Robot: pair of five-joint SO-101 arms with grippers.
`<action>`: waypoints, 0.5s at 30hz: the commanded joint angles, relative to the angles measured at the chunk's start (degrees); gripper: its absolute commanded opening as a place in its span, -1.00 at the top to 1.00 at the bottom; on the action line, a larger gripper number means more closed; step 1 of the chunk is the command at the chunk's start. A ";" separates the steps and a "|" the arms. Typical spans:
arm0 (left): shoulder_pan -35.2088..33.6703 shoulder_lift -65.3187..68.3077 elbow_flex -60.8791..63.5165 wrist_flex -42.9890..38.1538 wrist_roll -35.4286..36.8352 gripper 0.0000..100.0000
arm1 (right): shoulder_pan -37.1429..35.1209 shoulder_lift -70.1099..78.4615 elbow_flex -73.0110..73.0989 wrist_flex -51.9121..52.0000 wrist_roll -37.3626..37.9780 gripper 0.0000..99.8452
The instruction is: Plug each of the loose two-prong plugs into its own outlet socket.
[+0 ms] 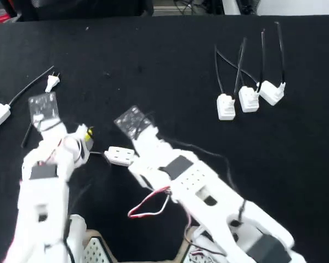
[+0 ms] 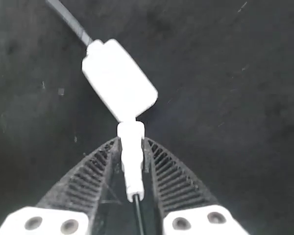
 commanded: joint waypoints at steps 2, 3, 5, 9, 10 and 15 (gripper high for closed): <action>-0.66 23.47 -13.85 -0.35 -0.18 0.55 | -3.78 2.86 -3.91 -2.11 -1.58 0.98; -0.57 26.73 -15.43 -0.35 -0.18 0.55 | -3.96 2.95 -3.91 -2.29 -1.58 0.98; -0.48 32.18 -18.42 -0.35 -0.53 0.55 | -4.04 2.95 -4.00 -2.99 -1.58 0.98; -0.40 41.76 -23.25 0.09 -0.62 0.55 | -3.08 2.95 -4.18 -3.16 -1.67 0.98; -0.31 43.52 -23.78 0.18 -0.62 0.55 | -2.55 2.95 -4.26 -3.16 -1.58 0.98; 0.04 44.31 -25.80 6.95 -2.99 0.55 | -0.70 3.38 -4.88 -3.69 -1.58 0.98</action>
